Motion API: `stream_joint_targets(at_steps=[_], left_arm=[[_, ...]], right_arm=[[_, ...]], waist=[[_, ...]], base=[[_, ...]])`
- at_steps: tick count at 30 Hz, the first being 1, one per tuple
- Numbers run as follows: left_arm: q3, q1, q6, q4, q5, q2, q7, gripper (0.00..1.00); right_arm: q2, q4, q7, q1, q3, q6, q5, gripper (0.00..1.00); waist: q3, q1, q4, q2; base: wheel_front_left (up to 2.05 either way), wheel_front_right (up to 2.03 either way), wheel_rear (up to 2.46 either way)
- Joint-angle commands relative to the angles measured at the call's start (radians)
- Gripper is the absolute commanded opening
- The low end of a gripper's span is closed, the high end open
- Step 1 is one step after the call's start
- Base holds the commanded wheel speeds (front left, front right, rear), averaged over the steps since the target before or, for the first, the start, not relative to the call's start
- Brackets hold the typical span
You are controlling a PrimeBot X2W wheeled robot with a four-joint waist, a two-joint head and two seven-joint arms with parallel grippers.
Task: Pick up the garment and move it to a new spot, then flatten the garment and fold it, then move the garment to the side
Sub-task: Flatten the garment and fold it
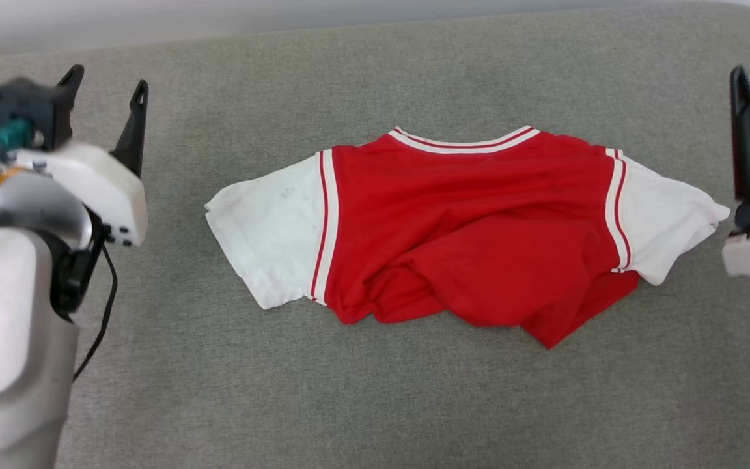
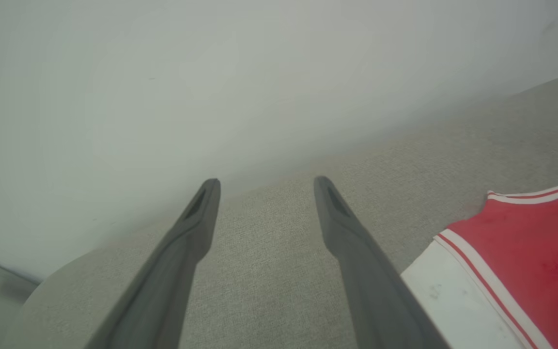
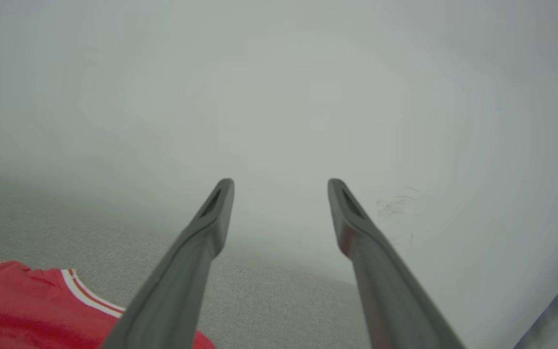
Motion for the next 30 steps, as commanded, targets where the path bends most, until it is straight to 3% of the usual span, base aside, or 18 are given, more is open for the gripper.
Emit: stream_joint_targets(at_steps=[1, 10, 18, 23, 30], left_arm=[[-0.022, -0.038, -0.005, 0.014, -0.045, 0.018, 0.06, 1.0], [-0.338, -0.242, -0.005, 0.012, -0.373, 0.206, 0.499, 1.0], [-0.557, -0.411, -0.005, 0.014, -0.552, 0.283, 0.797, 1.0], [-0.692, -0.493, -0.005, 0.034, -0.592, 0.304, 0.923, 1.0], [-0.853, -0.534, -0.005, 0.088, -0.625, 0.354, 0.998, 1.0]], right_arm=[[0.025, -0.038, -0.004, 0.045, -0.014, -0.001, -0.014, 1.0], [0.122, -0.172, -0.004, 0.182, -0.062, -0.001, -0.036, 1.0], [0.152, -0.179, -0.002, 0.191, -0.05, -0.001, -0.035, 1.0], [0.152, -0.16, -0.008, 0.158, -0.028, -0.001, -0.035, 1.0], [0.148, -0.118, -0.016, 0.107, 0.007, -0.001, -0.023, 1.0]], waist=[[0.003, 0.0, -0.006, 0.0], [0.037, 0.0, -0.029, 0.0], [0.098, 0.0, -0.056, 0.0], [0.146, 0.0, -0.079, 0.0], [0.2, 0.0, -0.112, 0.0]], base=[[0.0, 0.0, 0.0], [0.0, 0.0, 0.0], [0.0, 0.0, 0.0], [0.0, 0.0, 0.0], [0.0, 0.0, 0.0]])
